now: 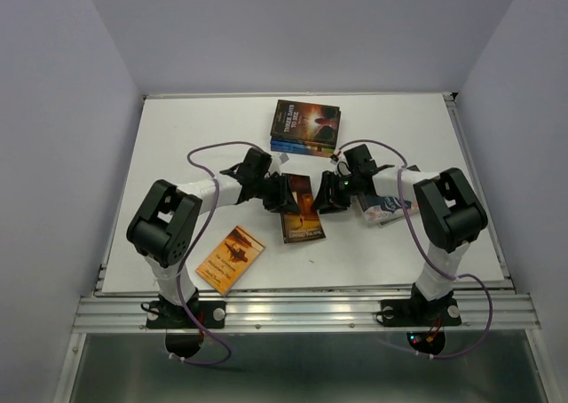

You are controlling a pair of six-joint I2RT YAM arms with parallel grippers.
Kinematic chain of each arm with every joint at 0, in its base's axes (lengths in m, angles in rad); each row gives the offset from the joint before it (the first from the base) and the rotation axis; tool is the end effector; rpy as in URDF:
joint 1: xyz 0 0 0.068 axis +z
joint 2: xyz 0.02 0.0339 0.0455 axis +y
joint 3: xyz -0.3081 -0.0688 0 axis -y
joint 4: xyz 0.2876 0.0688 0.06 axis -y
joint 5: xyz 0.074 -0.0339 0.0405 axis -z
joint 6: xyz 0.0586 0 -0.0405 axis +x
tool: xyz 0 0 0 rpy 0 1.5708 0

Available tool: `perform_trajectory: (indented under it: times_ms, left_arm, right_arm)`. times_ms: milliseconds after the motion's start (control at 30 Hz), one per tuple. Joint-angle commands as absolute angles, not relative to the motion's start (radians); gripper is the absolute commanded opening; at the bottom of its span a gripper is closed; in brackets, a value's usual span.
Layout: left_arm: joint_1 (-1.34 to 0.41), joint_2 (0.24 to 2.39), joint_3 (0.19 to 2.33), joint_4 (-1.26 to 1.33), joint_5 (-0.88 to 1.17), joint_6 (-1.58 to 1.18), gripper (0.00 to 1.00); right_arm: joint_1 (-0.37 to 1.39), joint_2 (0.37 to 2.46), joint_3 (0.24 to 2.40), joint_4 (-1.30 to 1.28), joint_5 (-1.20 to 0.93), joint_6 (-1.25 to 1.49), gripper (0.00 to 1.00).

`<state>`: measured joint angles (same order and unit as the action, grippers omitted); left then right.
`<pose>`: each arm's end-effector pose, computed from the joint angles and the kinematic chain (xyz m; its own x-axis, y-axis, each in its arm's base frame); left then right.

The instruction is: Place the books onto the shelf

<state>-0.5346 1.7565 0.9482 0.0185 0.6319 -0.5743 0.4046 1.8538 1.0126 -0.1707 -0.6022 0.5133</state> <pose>0.3303 -0.2358 0.1636 -0.9308 0.0417 -0.3632 0.3136 0.6016 -0.7346 0.3614 0.1909 0.1313 -0.9738 0.0232 -0.2261 -0.1404 0.7208 0.6788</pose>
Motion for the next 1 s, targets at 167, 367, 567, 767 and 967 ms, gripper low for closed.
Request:
perform_trajectory:
  times_ms: [167, 367, 567, 767, 967]
  left_arm:
    - [-0.503, 1.568, 1.138, 0.005, 0.446, -0.492, 0.0]
    - [-0.479, 1.552, 1.259, 0.067, 0.402, -0.472, 0.0]
    - [-0.426, 1.656, 1.414, 0.106, 0.336, -0.58, 0.0]
    - [-0.425, 1.85, 1.558, 0.3, 0.207, -0.861, 0.0]
    - [-0.437, 2.04, 1.739, 0.376, 0.14, -1.12, 0.0]
  right_arm:
    - [0.353, 1.576, 1.037, -0.146, -0.342, 0.482, 0.92]
    - [0.353, 1.448, 1.049, -0.141, -0.091, 0.506, 1.0]
    - [0.334, 1.375, 1.016, -0.137, 0.054, 0.523, 1.0]
    - [0.334, 1.388, 1.017, -0.133, 0.015, 0.534, 1.0]
    - [0.325, 1.373, 1.009, -0.135, 0.02, 0.552, 1.0]
